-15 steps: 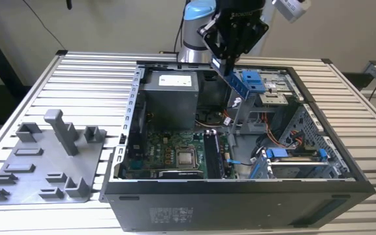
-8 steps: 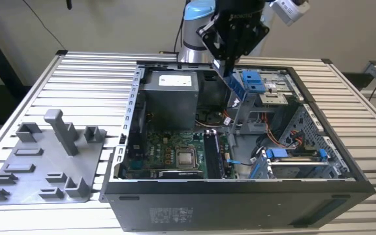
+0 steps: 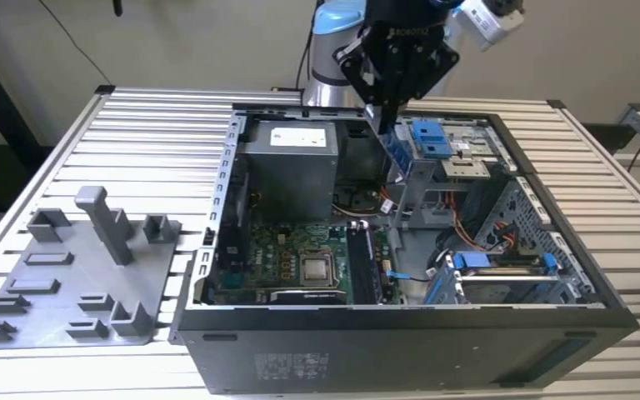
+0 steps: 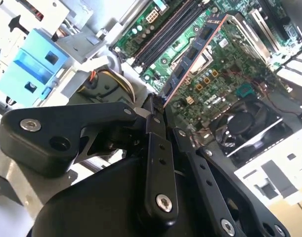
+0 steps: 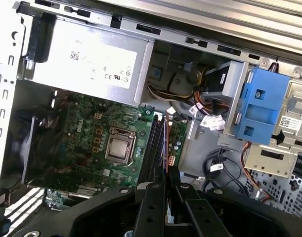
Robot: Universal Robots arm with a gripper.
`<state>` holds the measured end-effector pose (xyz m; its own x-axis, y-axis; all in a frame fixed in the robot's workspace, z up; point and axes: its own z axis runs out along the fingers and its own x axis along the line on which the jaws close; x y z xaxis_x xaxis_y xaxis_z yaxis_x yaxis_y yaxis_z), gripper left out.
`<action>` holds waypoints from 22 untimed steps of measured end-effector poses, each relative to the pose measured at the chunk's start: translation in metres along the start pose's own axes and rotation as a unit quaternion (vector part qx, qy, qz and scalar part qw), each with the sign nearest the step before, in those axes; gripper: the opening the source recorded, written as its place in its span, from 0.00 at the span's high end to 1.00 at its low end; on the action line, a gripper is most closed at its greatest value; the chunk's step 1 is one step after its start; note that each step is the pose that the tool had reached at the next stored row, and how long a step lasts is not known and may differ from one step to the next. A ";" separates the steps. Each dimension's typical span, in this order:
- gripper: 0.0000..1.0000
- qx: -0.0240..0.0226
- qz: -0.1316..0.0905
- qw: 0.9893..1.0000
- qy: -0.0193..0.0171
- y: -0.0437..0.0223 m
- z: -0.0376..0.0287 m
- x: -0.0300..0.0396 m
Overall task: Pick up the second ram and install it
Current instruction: 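Insert the second ram into the second slot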
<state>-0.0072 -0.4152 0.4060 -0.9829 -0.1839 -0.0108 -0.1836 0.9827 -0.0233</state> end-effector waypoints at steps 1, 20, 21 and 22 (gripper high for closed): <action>0.86 0.000 0.006 1.000 0.000 0.0000 0.0005 0.0000; 0.86 0.001 0.120 0.993 0.003 -0.0008 0.0075 0.0000; 0.86 0.001 0.125 0.992 0.003 -0.0008 0.0077 0.0000; 0.86 0.001 0.128 0.992 0.003 -0.0008 0.0078 -0.0001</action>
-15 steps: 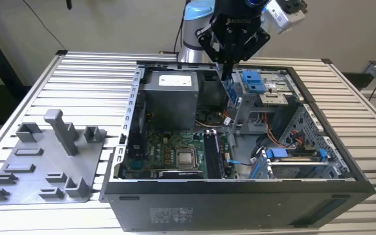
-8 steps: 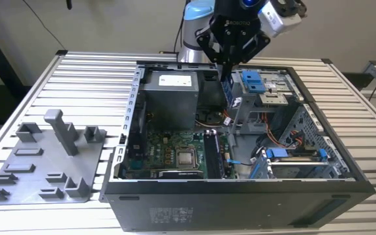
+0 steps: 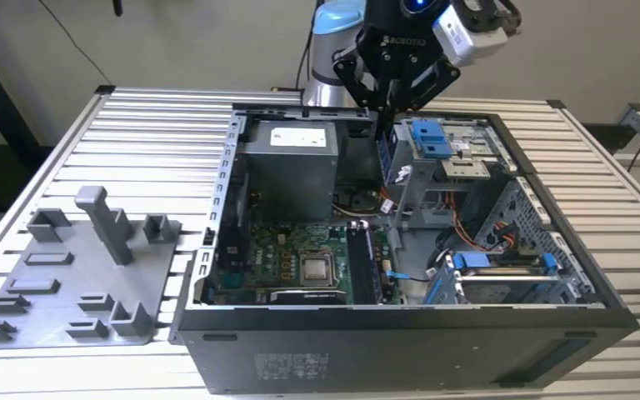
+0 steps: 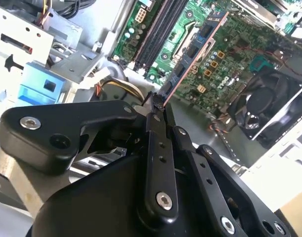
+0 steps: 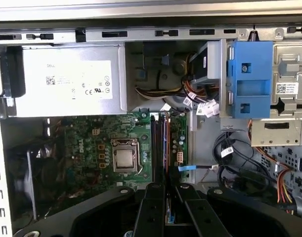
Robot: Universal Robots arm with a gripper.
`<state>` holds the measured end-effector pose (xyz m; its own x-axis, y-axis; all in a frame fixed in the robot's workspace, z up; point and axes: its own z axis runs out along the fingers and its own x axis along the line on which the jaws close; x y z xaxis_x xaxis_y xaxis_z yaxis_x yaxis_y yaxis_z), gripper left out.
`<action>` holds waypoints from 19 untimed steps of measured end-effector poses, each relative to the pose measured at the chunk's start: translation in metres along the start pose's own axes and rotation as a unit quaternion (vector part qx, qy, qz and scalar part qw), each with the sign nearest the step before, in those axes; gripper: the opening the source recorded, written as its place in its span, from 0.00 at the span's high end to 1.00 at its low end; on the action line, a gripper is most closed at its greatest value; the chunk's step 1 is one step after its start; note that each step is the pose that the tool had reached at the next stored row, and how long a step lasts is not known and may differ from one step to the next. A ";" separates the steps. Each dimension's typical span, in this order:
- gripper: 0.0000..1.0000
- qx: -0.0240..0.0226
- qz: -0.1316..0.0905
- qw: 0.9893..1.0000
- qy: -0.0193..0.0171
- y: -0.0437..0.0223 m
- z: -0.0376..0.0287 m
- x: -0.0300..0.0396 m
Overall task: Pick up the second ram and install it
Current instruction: 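Insert the second ram into the second slot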
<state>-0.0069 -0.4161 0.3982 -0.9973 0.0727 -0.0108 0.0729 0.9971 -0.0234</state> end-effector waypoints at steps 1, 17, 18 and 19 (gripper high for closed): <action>0.86 0.000 0.002 1.000 0.000 0.0000 0.0000 0.0000; 0.86 -0.001 0.003 1.000 -0.011 0.0003 0.0098 -0.0008; 0.86 -0.001 0.003 1.000 -0.011 0.0003 0.0105 -0.0013; 0.86 0.000 0.003 1.000 -0.011 0.0004 0.0111 -0.0020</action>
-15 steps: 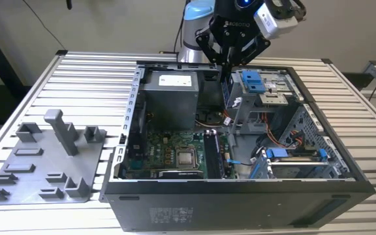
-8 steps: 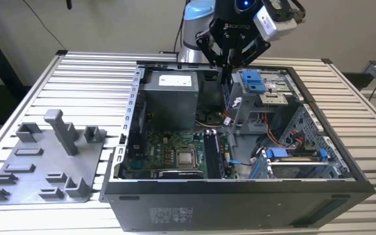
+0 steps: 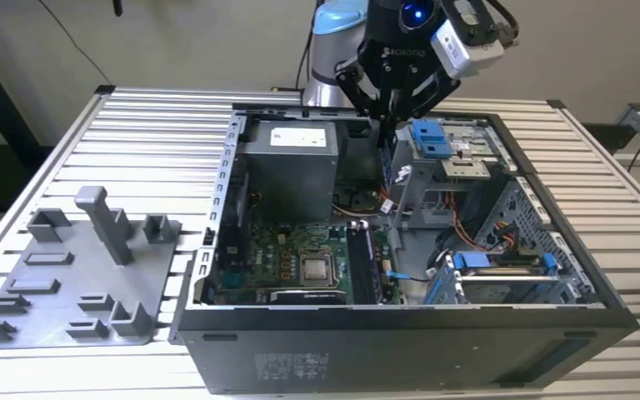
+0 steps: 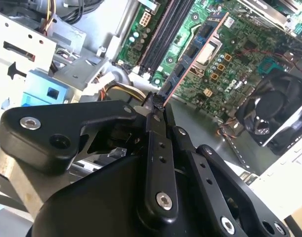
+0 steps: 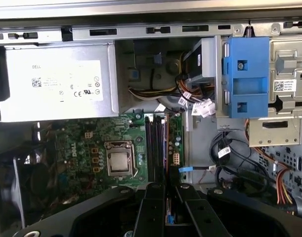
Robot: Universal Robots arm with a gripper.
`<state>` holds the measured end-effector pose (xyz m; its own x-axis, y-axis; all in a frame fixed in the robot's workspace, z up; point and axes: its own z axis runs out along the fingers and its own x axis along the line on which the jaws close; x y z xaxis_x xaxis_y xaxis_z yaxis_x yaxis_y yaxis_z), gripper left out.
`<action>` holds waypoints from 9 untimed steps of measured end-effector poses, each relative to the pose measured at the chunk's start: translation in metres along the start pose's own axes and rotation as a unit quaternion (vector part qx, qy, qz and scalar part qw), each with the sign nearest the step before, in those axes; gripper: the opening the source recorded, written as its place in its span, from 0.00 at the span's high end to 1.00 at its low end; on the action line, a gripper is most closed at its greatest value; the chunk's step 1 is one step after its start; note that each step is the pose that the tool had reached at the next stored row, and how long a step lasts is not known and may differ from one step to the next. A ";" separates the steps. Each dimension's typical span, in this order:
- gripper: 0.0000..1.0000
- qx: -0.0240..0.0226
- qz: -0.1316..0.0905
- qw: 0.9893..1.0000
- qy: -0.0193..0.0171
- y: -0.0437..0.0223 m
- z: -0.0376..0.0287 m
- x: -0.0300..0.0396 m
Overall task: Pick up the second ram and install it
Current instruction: 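Insert the second ram into the second slot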
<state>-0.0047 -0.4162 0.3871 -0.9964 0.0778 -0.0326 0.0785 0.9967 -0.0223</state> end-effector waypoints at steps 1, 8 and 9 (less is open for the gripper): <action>0.86 0.000 0.000 1.000 0.000 0.0001 0.0008 -0.0009; 0.86 0.000 0.000 1.000 0.001 0.0005 0.0068 -0.0041; 0.86 0.000 0.000 1.000 0.001 0.0005 0.0075 -0.0041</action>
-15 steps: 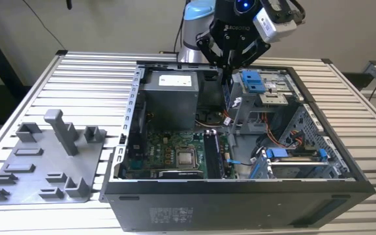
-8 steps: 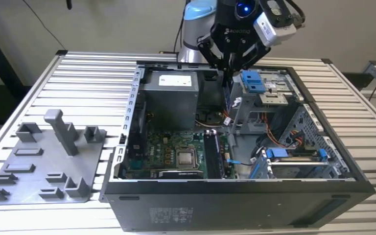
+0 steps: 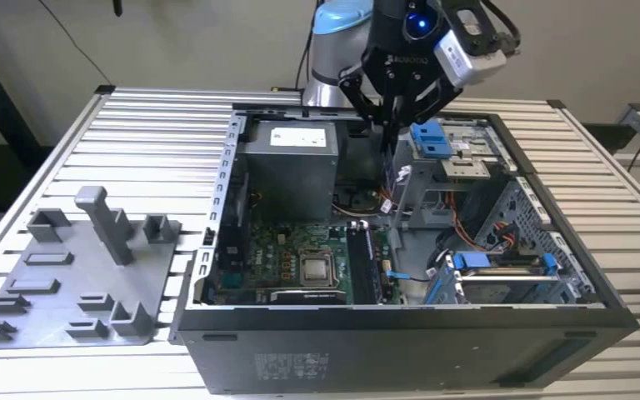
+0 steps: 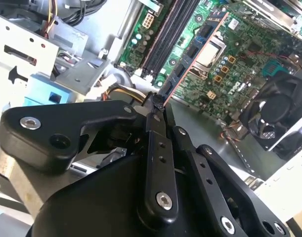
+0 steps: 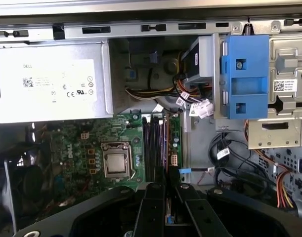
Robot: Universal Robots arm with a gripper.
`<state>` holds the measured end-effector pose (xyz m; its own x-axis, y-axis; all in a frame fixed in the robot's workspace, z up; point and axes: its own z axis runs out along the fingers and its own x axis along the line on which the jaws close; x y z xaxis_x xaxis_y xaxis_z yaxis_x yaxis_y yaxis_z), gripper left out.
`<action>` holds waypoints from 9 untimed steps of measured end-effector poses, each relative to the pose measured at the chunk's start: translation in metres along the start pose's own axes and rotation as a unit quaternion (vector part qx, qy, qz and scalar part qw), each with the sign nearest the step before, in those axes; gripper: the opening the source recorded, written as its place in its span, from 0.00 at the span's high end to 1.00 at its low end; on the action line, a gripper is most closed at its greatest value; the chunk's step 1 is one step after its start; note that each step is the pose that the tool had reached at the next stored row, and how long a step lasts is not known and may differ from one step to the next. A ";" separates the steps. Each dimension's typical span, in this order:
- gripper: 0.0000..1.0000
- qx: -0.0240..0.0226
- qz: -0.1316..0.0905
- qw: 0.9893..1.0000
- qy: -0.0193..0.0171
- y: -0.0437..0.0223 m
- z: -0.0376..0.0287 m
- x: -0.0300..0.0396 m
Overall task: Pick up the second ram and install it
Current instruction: 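Insert the second ram into the second slot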
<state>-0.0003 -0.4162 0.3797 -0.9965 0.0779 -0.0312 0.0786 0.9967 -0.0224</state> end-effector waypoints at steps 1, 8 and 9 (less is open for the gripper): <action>0.86 0.000 0.000 1.000 0.000 0.0000 0.0006 -0.0001; 0.86 0.000 0.000 1.000 0.000 0.0001 0.0054 0.0000; 0.86 0.000 0.000 1.000 0.000 0.0002 0.0063 0.0000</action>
<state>-0.0001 -0.4162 0.3734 -0.9965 0.0777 -0.0313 0.0784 0.9967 -0.0226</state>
